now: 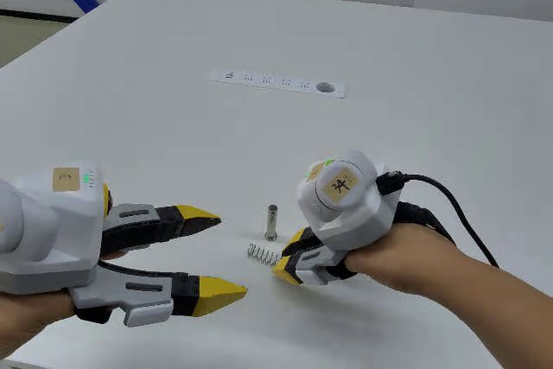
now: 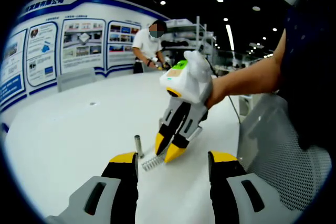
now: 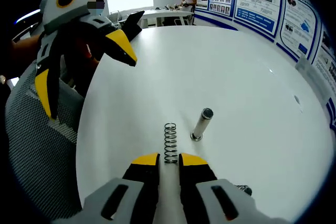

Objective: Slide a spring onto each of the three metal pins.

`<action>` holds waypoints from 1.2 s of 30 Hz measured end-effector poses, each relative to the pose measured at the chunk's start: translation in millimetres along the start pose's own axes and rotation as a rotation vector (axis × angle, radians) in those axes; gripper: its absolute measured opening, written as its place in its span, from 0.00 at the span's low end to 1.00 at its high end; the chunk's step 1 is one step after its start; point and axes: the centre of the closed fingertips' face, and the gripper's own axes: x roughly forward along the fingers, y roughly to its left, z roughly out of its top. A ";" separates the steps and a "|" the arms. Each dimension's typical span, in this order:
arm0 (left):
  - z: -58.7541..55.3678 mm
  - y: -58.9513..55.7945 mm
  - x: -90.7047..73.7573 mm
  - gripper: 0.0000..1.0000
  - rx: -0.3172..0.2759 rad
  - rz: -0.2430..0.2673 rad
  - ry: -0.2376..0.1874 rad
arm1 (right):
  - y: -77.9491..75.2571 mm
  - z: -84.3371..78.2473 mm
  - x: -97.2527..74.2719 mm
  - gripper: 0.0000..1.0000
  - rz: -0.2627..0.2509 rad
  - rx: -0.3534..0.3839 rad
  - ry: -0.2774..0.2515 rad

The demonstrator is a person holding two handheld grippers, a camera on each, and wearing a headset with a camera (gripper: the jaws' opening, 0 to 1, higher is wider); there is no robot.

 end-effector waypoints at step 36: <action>-10.6 -1.4 7.7 0.49 0.021 -0.024 0.042 | 20.7 9.8 -28.6 0.11 0.036 -0.078 0.026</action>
